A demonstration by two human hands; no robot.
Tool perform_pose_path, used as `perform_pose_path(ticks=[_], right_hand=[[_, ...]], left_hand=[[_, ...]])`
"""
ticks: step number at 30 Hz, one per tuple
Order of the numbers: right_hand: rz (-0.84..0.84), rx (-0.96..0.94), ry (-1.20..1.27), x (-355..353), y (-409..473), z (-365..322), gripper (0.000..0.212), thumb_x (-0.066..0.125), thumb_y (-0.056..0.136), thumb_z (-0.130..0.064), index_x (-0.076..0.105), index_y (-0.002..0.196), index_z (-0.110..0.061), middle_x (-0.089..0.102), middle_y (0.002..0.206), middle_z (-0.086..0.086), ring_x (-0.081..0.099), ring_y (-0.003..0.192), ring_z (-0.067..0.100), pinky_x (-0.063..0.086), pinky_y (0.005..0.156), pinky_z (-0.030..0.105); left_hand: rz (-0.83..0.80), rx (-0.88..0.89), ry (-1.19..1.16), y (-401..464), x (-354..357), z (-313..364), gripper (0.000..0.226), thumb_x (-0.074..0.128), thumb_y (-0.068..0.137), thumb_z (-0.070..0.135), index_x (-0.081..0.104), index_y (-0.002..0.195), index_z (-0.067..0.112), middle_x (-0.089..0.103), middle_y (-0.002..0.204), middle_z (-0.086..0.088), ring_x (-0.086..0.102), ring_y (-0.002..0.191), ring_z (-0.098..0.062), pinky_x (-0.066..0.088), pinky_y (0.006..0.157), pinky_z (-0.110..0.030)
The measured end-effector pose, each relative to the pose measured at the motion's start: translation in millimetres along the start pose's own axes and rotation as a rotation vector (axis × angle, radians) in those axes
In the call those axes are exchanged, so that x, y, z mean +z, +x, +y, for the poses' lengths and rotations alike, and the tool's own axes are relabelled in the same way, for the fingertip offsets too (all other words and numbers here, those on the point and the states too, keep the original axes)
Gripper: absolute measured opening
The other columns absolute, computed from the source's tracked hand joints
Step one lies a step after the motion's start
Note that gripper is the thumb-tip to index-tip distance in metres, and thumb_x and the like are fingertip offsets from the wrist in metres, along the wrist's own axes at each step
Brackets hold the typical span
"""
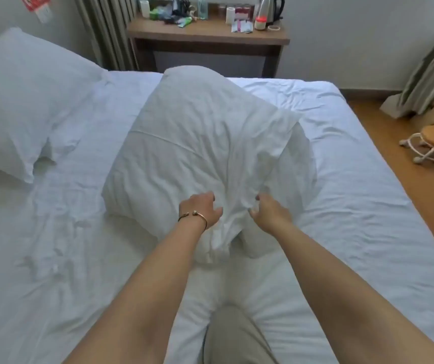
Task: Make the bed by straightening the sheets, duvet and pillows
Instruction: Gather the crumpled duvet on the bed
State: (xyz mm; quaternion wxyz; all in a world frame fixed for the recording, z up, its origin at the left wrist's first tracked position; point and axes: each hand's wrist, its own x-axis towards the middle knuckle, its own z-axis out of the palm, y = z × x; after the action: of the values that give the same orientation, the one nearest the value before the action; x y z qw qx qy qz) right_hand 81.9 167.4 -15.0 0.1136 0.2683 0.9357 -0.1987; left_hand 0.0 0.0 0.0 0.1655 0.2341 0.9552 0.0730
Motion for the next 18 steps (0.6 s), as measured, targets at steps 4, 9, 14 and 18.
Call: perform_pose_path(ticks=[4,9,14,18], right_hand=[[0.258,0.113,0.317,-45.1,109.8,-12.6,0.075,0.064,0.084,-0.051,0.022,0.144,-0.035,0.033,0.141,0.01,0.038,0.126,0.033,0.043,0.09,0.046],[0.252,0.197,0.589,-49.7,183.8,-10.2,0.103,0.078,0.069,-0.052,0.008,0.144,-0.051,0.007,0.15,0.015,0.03,0.132,0.038,0.042,0.101,0.05],[0.227,0.055,0.472,-39.3,211.9,0.3,0.119,0.076,0.06,-0.068,0.007,0.151,-0.039,0.003,0.157,0.021,0.021,0.143,0.036,0.026,0.115,0.05],[0.204,0.043,0.295,-46.0,217.6,-6.5,0.13,0.069,0.053,-0.079,-0.002,0.153,-0.034,0.003,0.157,0.02,0.006,0.148,0.029,0.008,0.119,0.052]], left_hand=[[0.198,0.004,0.058,110.3,-35.7,23.1,0.065,0.055,0.086,0.053,0.032,0.141,0.028,0.036,0.143,-0.001,0.031,0.134,-0.023,0.035,0.101,-0.042],[0.156,-0.057,0.1,198.7,-56.5,49.2,0.089,0.054,0.078,0.07,0.001,0.146,0.048,-0.006,0.157,0.002,-0.007,0.143,-0.037,0.01,0.107,-0.067],[0.01,-0.132,0.117,233.5,-48.4,56.6,0.09,0.041,0.076,0.08,-0.01,0.144,0.052,-0.019,0.159,0.006,-0.019,0.144,-0.037,0.005,0.106,-0.07],[-0.059,-0.098,0.149,232.7,-55.7,46.4,0.089,0.042,0.078,0.078,-0.01,0.145,0.05,-0.013,0.16,0.008,-0.013,0.146,-0.03,0.013,0.109,-0.063]])
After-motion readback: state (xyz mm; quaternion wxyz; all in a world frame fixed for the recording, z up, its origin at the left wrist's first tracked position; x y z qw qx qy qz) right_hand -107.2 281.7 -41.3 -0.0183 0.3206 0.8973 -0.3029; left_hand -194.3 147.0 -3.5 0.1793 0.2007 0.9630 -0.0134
